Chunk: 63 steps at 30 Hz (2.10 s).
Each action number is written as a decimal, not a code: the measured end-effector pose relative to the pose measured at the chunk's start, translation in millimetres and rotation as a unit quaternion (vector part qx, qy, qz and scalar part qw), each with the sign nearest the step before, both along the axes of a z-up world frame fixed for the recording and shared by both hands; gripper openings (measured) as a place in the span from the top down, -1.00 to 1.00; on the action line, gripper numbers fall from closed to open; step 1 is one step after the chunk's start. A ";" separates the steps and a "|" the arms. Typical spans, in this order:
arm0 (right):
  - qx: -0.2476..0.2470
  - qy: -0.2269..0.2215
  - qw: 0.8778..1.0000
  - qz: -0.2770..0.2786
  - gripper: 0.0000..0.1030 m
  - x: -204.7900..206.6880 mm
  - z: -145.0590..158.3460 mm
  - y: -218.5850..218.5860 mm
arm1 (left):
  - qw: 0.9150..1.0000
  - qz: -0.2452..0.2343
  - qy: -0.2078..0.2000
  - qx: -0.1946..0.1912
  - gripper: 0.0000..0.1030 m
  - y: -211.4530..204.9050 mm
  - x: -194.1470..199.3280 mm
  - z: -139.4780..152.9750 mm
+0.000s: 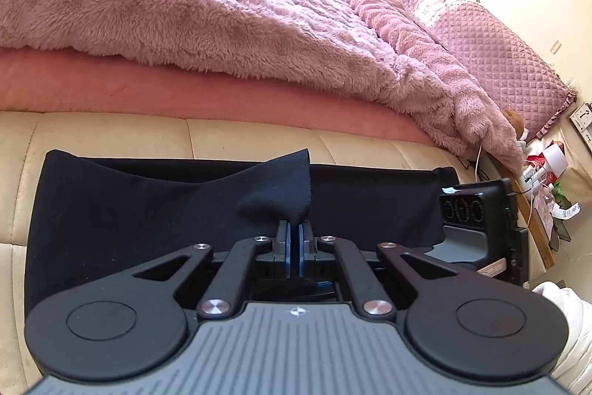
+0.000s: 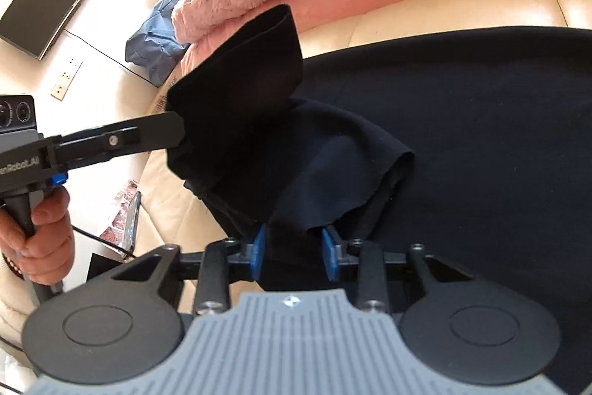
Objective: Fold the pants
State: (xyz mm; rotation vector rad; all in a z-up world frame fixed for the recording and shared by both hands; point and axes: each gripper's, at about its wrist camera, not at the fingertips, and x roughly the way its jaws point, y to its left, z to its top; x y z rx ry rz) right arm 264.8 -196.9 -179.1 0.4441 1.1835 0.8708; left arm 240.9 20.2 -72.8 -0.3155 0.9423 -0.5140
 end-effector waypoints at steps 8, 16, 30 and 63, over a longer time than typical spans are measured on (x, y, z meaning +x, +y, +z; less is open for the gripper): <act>-0.031 -0.008 0.999 0.000 1.00 -20.7 12.5 -9.0 | 0.999 -0.030 0.033 0.029 0.94 -13.4 3.0 -12.8; -0.083 -0.028 0.995 0.051 0.84 -33.9 17.7 11.8 | 0.993 -0.051 0.091 0.052 0.94 -33.5 3.2 -55.0; -0.142 -0.121 0.982 -0.024 0.86 -31.6 40.8 17.5 | 0.993 -0.069 0.041 0.082 0.96 -41.1 -9.4 -34.1; -0.025 0.093 0.960 -0.263 0.29 -25.7 0.8 -29.4 | 0.995 0.035 0.073 0.053 0.72 2.9 -13.9 -63.8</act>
